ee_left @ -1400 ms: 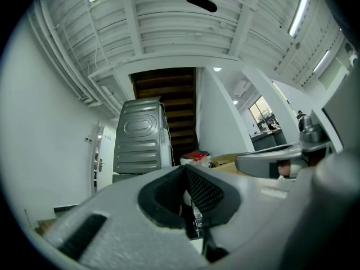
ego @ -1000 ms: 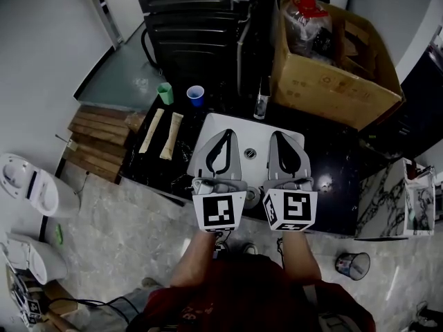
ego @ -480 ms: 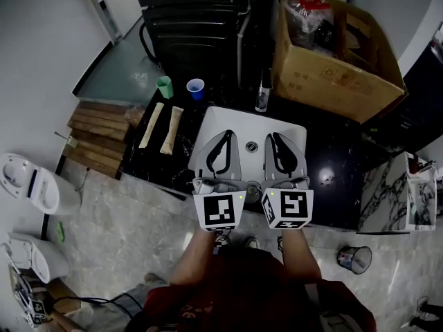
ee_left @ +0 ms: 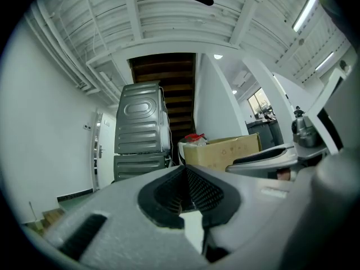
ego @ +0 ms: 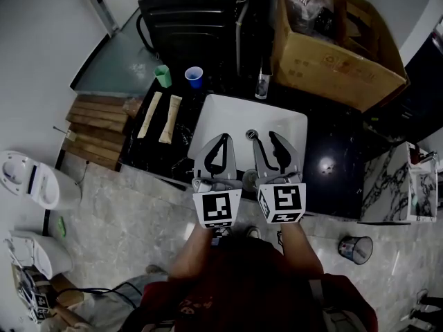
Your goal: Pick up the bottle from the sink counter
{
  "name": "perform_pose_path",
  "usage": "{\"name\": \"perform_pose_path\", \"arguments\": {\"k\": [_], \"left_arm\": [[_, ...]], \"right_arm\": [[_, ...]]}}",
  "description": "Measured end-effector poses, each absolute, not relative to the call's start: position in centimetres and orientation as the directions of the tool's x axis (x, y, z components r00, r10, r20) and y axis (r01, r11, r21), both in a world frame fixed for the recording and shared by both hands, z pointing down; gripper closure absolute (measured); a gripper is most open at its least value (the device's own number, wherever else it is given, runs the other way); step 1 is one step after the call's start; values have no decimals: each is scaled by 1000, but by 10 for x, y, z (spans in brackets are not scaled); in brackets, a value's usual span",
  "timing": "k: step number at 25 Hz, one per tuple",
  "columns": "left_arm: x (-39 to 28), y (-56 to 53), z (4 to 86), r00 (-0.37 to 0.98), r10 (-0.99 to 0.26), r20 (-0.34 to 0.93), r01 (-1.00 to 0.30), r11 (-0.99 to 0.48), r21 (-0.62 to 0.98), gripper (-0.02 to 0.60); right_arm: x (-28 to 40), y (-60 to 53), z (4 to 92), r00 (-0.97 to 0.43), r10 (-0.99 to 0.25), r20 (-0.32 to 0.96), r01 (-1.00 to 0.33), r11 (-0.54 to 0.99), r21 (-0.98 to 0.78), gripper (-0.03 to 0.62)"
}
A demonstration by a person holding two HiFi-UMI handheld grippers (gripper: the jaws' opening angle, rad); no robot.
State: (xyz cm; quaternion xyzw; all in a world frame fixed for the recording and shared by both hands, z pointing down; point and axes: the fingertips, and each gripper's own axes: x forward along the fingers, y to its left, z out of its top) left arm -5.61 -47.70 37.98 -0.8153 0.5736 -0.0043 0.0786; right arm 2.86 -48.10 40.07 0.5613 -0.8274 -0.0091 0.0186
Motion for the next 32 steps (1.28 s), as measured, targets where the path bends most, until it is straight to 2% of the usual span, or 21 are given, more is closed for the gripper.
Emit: {"name": "perform_pose_path", "arguments": {"k": [13, 20, 27, 32], "left_arm": [[-68, -451, 433, 343, -939, 11, -936, -342, -87, 578], [-70, -437, 457, 342, -938, 65, -934, -346, -84, 578], [-75, -421, 479, 342, -933, 111, -933, -351, -76, 578], [-78, -414, 491, 329, -935, 135, -935, -342, -90, 578]], "right_arm": [[17, -442, 480, -431, -880, 202, -895, 446, 33, 327], [16, -430, 525, -443, -848, 292, -887, 462, -1, 223], [9, -423, 565, -460, -801, 383, -876, 481, -46, 170], [5, -422, 587, -460, -780, 425, -872, 486, -52, 164]]}}
